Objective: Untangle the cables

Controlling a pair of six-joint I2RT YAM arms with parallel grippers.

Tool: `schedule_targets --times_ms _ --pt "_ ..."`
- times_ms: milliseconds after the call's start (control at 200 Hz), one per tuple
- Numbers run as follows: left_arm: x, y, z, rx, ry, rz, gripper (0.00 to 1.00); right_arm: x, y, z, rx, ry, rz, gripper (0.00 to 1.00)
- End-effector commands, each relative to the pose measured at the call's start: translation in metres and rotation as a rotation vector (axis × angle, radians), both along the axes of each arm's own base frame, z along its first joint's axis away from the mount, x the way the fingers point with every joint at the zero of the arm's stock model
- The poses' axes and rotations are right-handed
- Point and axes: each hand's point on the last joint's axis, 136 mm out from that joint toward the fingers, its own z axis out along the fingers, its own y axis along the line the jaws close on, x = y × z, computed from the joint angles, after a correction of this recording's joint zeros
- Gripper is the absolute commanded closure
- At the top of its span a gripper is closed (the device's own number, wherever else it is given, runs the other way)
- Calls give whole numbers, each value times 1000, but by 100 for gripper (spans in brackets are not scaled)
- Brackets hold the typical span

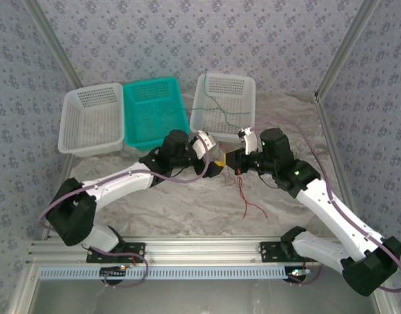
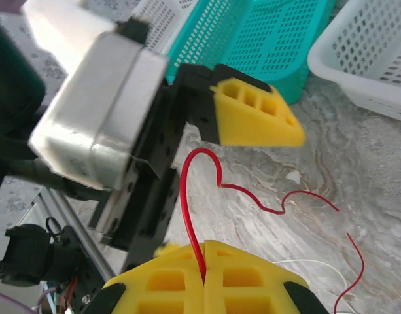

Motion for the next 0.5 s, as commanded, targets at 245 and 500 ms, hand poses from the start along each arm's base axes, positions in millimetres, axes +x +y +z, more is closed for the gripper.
schedule_targets --times_ms 245,500 --pt "36 15 50 -124 -39 209 100 -2 -4 6 -37 -50 -4 100" --pt "50 81 130 -279 -7 433 100 21 -32 -55 -251 16 -165 86"
